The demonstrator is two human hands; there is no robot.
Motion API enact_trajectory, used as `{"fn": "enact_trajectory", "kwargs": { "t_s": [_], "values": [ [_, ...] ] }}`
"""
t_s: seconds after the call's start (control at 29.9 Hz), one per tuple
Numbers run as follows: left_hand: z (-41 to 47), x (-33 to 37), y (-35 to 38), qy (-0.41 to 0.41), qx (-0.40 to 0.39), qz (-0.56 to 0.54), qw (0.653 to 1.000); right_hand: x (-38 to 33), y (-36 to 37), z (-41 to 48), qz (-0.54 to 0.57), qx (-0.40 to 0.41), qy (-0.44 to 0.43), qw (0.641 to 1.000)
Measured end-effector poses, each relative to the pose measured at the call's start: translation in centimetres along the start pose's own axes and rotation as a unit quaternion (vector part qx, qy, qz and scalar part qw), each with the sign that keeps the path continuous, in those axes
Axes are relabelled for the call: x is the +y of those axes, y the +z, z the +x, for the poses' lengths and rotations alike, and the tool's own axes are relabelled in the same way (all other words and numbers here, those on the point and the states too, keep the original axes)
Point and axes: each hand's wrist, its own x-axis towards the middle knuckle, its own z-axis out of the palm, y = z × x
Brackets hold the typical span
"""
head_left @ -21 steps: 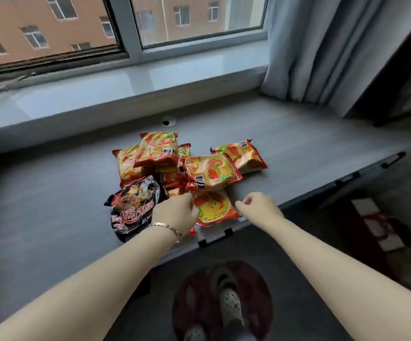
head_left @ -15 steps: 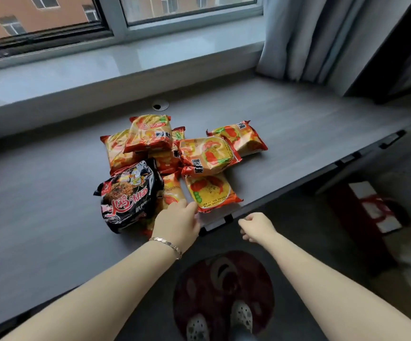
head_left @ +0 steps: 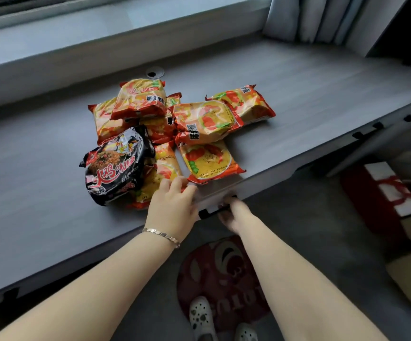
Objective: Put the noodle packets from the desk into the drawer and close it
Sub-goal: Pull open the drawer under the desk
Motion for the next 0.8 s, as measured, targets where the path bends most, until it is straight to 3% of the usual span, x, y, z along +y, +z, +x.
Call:
{"fn": "enact_trajectory", "kwargs": {
  "t_s": [0.17, 0.3, 0.37, 0.4, 0.5, 0.6, 0.67, 0.74, 0.8],
  "values": [
    [-2.9, 2.5, 0.0, 0.011, 0.016, -0.054, 0.998, 1.6, -4.2, -2.6, -0.110, 0.026, 0.023, 0.993],
    [-6.1, 5.9, 1.6, -0.036, -0.195, -0.104, 0.975, 3.0, -8.8, -6.0, -0.156, 0.027, 0.053, 0.986],
    [-7.3, 7.1, 2.1, -0.066, -0.276, -0.127, 0.951, 3.2, -10.7, -8.1, -0.244, 0.029, 0.067, 0.967],
    [-7.7, 7.7, 2.1, -0.081, -0.292, -0.142, 0.942, 3.0, -11.6, -9.5, -0.330, 0.035, 0.069, 0.941],
    [-9.0, 9.3, 2.0, -0.104, -0.334, -0.157, 0.923, 2.2, -13.3, -13.7, -0.591, 0.020, 0.004, 0.806],
    [-10.7, 10.5, 2.2, -0.156, -0.360, -0.199, 0.898, 1.1, -14.0, -16.2, -0.736, 0.027, -0.236, 0.634],
    [-11.5, 11.1, 2.3, -0.169, -0.370, -0.200, 0.892, 0.9, -14.6, -16.4, -0.783, 0.017, -0.334, 0.525],
    [-12.0, 11.8, 2.2, -0.166, -0.378, -0.184, 0.892, 1.2, -15.5, -16.1, -0.830, -0.002, -0.317, 0.459],
    [-12.3, 12.5, 1.9, -0.166, -0.394, -0.182, 0.885, 1.8, -16.4, -16.1, -0.855, 0.000, -0.287, 0.432]
  ]
}}
